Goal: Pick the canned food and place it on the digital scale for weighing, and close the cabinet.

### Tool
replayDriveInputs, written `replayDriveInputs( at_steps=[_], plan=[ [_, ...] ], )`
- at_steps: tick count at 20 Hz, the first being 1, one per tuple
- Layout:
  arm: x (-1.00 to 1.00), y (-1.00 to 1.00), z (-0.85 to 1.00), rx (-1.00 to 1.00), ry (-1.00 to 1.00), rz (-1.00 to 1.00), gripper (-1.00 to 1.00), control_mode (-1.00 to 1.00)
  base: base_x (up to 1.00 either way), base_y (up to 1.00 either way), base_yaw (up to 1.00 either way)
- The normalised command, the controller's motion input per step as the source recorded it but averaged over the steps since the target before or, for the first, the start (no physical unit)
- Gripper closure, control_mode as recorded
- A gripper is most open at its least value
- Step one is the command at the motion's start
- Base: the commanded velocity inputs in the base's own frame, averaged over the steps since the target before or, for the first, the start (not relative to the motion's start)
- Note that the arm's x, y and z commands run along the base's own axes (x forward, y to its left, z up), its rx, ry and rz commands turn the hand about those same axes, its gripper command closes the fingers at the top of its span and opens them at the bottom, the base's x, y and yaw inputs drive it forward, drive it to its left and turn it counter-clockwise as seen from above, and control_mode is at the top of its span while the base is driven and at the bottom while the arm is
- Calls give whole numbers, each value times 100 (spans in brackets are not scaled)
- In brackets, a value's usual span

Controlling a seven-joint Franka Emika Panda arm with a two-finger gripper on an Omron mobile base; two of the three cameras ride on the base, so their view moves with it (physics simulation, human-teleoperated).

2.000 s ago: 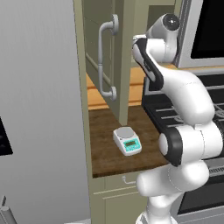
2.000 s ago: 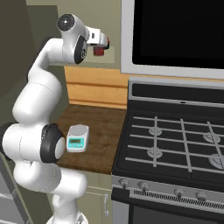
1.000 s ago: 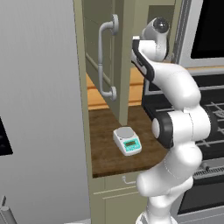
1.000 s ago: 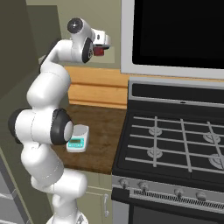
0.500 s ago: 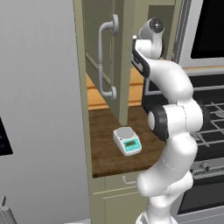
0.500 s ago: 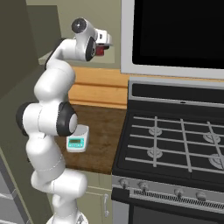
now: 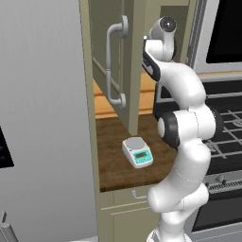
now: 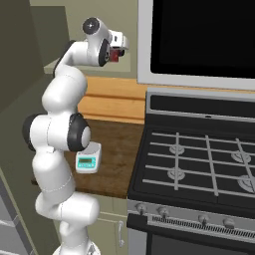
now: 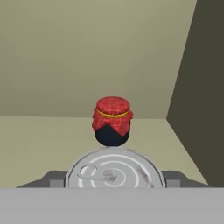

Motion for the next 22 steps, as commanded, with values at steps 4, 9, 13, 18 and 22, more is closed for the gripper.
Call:
replayDriveInputs(
  at_steps=[4,9,13,18,22],
  plan=[
    [-10,0,-18,0,0,0,100,-100,0,0,0],
    [-94,1,-4,2,-28,0,100,-100,0,0,0],
    [-100,6,0,19,-25,0,100,-100,0,0,0],
    [-100,14,3,21,-17,0,100,-100,0,0,0],
    [-100,4,22,7,-1,7,100,-100,0,0,0]
  ],
)
